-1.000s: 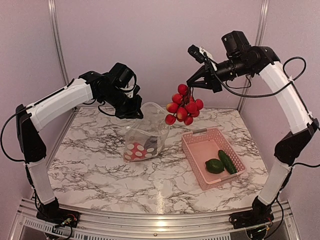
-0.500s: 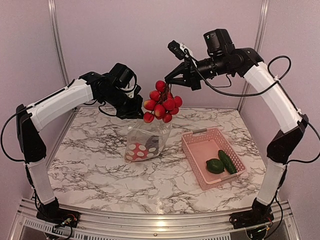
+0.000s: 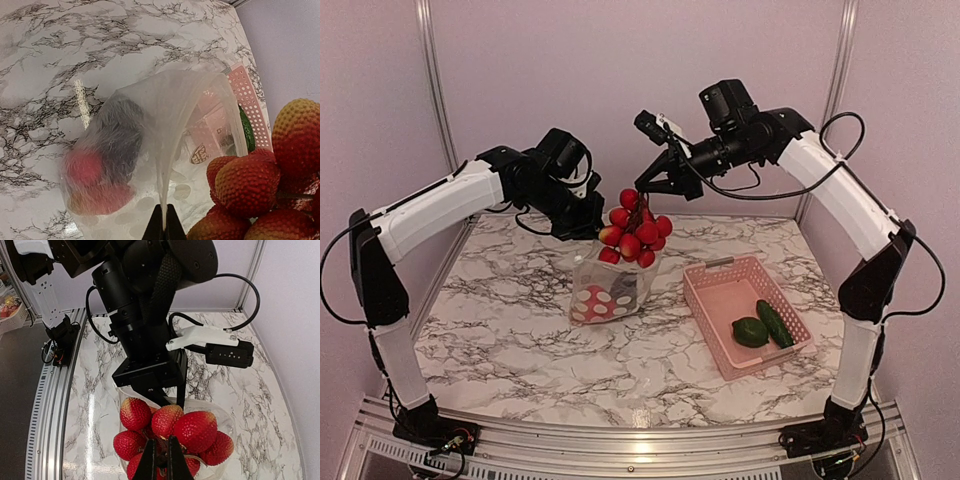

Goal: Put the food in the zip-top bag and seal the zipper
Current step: Place the fake fruit in the zipper food storage bag.

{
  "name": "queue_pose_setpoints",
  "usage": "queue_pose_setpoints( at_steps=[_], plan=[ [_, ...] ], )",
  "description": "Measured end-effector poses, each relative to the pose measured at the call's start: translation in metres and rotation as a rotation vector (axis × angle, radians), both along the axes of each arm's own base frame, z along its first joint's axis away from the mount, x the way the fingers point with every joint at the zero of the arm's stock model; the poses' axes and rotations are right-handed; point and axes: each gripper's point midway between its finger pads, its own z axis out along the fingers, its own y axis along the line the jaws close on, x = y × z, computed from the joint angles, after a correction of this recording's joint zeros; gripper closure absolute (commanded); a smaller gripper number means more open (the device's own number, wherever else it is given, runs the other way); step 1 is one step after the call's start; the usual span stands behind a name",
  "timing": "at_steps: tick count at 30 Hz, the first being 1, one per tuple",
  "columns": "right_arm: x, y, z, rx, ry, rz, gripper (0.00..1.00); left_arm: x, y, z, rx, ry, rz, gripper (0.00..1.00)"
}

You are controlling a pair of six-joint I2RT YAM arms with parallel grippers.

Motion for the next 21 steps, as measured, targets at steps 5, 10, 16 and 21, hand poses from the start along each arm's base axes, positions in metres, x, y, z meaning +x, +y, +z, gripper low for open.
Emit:
queue_pose_setpoints(
  at_steps=[5, 10, 16, 21],
  plan=[
    [-0.003, 0.001, -0.018, -0.026, 0.043, 0.017, 1.00, -0.001, 0.000, 0.001, -0.005, 0.001, 0.005, 1.00],
    [-0.006, 0.001, -0.028, -0.048, 0.054, 0.032, 1.00, 0.000, -0.001, -0.001, -0.013, 0.004, 0.012, 1.00],
    [-0.023, 0.014, -0.029, -0.055, 0.021, 0.088, 1.00, 0.001, -0.003, 0.001, -0.025, 0.003, 0.010, 1.00],
    [-0.028, 0.025, -0.039, -0.075, 0.018, 0.108, 0.97, 0.000, -0.003, 0.001, -0.028, 0.006, 0.006, 1.00]
  ],
)
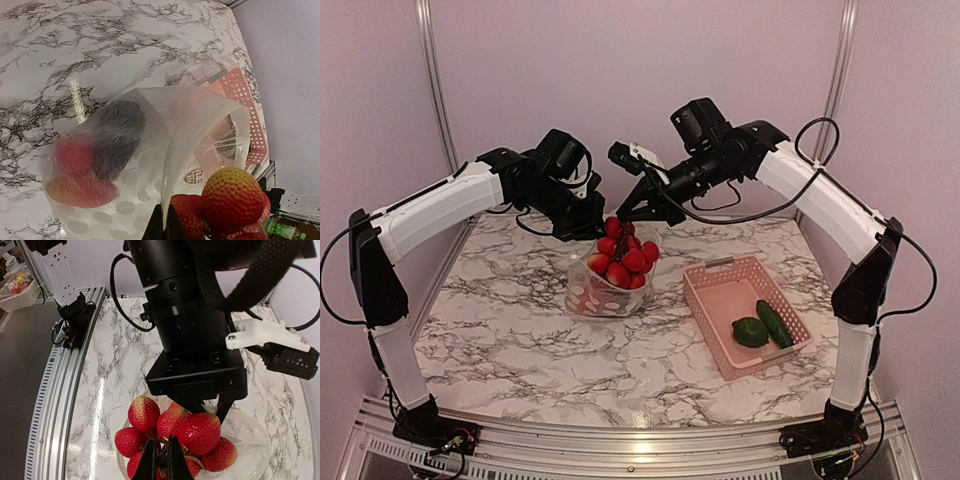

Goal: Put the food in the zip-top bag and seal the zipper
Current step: Place the fake fruit in the zipper food storage bag, then adjust the zipper food storage bag at the center of the board.

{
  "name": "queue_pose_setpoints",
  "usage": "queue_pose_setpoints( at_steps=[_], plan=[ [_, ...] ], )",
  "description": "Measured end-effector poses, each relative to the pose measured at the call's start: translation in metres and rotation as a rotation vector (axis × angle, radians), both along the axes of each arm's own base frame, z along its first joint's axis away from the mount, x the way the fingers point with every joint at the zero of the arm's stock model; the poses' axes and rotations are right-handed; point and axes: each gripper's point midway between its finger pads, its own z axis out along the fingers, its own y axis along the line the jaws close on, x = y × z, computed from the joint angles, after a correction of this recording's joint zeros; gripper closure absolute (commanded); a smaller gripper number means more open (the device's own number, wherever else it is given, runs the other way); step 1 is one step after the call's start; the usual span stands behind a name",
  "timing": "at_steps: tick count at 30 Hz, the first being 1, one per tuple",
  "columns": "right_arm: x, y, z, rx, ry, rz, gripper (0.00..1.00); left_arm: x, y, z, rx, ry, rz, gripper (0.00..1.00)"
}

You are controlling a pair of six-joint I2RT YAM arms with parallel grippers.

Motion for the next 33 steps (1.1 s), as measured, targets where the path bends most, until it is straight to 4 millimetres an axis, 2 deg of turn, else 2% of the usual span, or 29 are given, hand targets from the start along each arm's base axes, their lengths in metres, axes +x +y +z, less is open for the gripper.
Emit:
queue_pose_setpoints(
  at_steps=[6, 7, 11, 13, 16, 20, 24, 29, 33],
  plan=[
    [0.016, 0.007, -0.030, -0.058, 0.030, -0.040, 0.97, 0.002, 0.003, -0.002, 0.000, 0.003, 0.002, 1.00],
    [0.018, 0.007, -0.033, -0.064, 0.029, -0.046, 0.93, 0.003, 0.004, -0.003, 0.000, 0.003, 0.002, 1.00],
    [0.022, 0.006, -0.037, -0.080, 0.027, -0.066, 0.54, 0.004, 0.007, -0.005, 0.000, 0.004, 0.006, 1.00],
    [0.023, 0.006, -0.037, -0.083, 0.021, -0.072, 0.48, 0.003, 0.008, -0.007, 0.002, 0.009, 0.006, 1.00],
    [0.025, 0.006, -0.037, -0.084, 0.007, -0.074, 0.47, 0.003, 0.008, -0.009, 0.001, 0.013, 0.002, 1.00],
    [0.023, 0.001, -0.037, -0.094, -0.037, -0.052, 0.56, 0.003, 0.008, -0.008, -0.003, 0.013, 0.002, 1.00],
    [0.002, -0.020, -0.042, -0.142, -0.090, 0.001, 0.62, 0.005, 0.011, -0.012, 0.000, 0.018, 0.005, 1.00],
    [-0.028, -0.041, -0.058, -0.227, -0.175, 0.079, 0.56, 0.005, 0.013, -0.016, 0.007, 0.027, 0.008, 1.00],
    [-0.049, -0.041, -0.089, -0.324, -0.206, 0.151, 0.51, 0.005, 0.013, -0.016, 0.004, 0.027, 0.004, 1.00]
  ],
)
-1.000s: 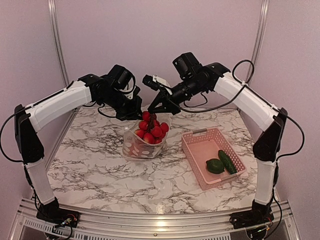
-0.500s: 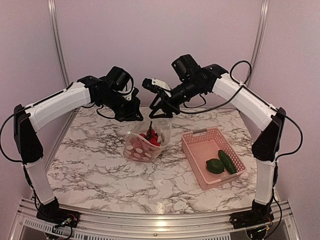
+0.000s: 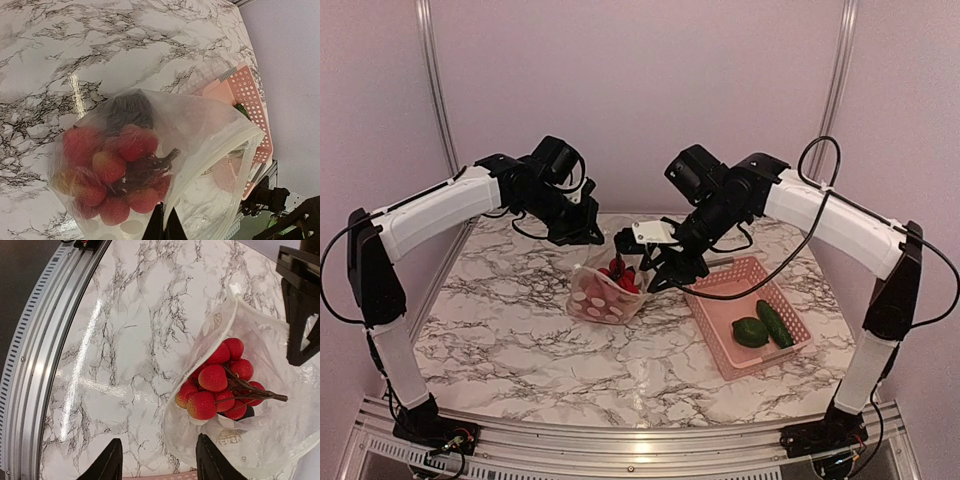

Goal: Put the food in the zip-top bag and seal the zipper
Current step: Adjust the zipper food storage bag at the center of the board.

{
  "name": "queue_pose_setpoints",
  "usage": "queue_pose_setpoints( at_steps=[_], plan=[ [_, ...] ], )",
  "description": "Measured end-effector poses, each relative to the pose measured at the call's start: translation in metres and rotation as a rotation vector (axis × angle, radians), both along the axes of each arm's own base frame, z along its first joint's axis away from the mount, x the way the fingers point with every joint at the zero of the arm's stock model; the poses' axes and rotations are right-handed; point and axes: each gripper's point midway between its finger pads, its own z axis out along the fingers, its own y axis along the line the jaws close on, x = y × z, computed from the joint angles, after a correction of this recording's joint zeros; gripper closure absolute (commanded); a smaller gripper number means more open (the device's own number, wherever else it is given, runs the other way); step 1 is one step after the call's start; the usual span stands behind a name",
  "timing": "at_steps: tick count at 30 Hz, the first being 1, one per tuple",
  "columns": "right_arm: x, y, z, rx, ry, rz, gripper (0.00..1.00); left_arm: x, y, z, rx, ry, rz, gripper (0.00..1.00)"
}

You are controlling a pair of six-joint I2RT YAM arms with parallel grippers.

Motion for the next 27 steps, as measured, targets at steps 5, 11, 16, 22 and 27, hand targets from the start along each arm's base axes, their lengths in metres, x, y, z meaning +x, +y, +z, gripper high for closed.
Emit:
queue_pose_setpoints(
  at_steps=[5, 11, 16, 22, 27],
  plan=[
    [-0.001, 0.007, -0.028, -0.082, -0.010, 0.015, 0.50, -0.001, -0.001, 0.000, -0.002, -0.001, -0.009, 1.00],
    [0.021, 0.009, -0.065, -0.182, -0.032, -0.041, 0.97, -0.002, -0.001, 0.001, -0.005, -0.001, -0.019, 1.00],
    [0.039, 0.019, -0.061, -0.211, -0.057, -0.083, 1.00, -0.003, 0.000, 0.001, 0.008, -0.003, -0.030, 1.00],
    [0.039, 0.038, 0.044, 0.002, -0.247, -0.061, 1.00, -0.001, 0.007, 0.027, 0.031, -0.063, -0.036, 1.00],
    [0.006, 0.011, 0.048, -0.011, -0.275, 0.007, 1.00, -0.002, 0.017, 0.038, 0.055, -0.099, -0.027, 1.00]
  ],
)
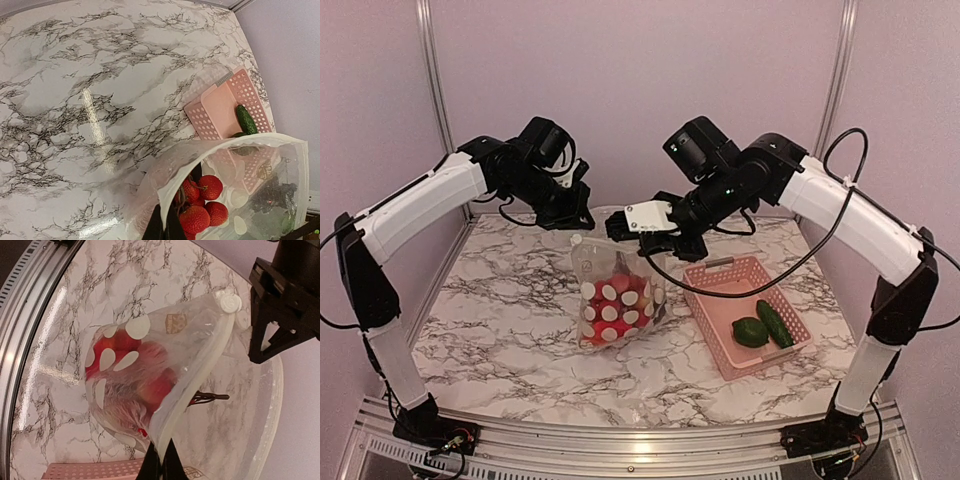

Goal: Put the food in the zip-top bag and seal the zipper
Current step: Adjust the zipper food storage bag at the center of the board, then pick up the fake fruit from the bin.

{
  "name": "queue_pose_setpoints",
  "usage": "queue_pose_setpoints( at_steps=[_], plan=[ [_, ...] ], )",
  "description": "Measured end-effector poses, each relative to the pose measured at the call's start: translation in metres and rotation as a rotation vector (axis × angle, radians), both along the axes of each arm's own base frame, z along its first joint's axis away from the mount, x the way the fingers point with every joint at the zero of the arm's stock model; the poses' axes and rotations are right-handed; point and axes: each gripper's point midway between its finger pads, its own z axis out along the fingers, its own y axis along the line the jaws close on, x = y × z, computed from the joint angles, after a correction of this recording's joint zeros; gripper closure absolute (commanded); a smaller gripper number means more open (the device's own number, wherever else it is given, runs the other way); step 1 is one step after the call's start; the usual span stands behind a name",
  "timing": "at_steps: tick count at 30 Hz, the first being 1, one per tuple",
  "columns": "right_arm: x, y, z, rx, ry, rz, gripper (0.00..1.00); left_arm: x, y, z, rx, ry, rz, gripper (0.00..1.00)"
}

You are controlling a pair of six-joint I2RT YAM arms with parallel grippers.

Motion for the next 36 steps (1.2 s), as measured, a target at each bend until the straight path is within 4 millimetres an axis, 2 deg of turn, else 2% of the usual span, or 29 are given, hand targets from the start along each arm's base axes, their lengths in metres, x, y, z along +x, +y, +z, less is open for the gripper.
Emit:
queue_pose_setpoints(
  at_steps=[4, 6, 9, 15, 20, 25, 30, 33, 36],
  plan=[
    [0.000, 0.000, -0.033, -0.084, 0.052, 0.009, 1.00, -0.001, 0.003, -0.002, 0.017, 0.006, 0.007, 1.00],
    [0.001, 0.002, -0.052, -0.126, 0.083, 0.009, 0.90, -0.001, 0.004, -0.003, 0.019, 0.006, 0.008, 1.00],
    [0.002, 0.004, -0.066, -0.156, 0.112, 0.001, 0.80, -0.001, 0.004, -0.005, 0.022, 0.010, 0.008, 1.00],
    [0.003, 0.006, -0.056, -0.129, 0.126, -0.030, 0.69, -0.008, 0.010, -0.030, 0.065, 0.059, 0.004, 1.00],
    [0.002, 0.003, -0.046, -0.104, 0.122, -0.054, 0.64, -0.007, 0.011, -0.033, 0.071, 0.059, 0.007, 1.00],
    [0.000, -0.021, -0.027, -0.067, 0.122, -0.107, 0.62, -0.006, 0.012, -0.033, 0.075, 0.054, 0.013, 1.00],
    [0.027, -0.063, -0.002, 0.006, 0.109, -0.244, 0.62, -0.005, 0.012, -0.032, 0.076, 0.051, 0.015, 1.00],
    [0.045, -0.093, -0.007, 0.012, 0.126, -0.337, 0.63, -0.005, 0.012, -0.032, 0.077, 0.049, 0.017, 1.00],
    [0.056, -0.124, -0.032, -0.021, 0.186, -0.423, 0.64, -0.003, 0.012, -0.032, 0.077, 0.044, 0.022, 1.00]
  ],
)
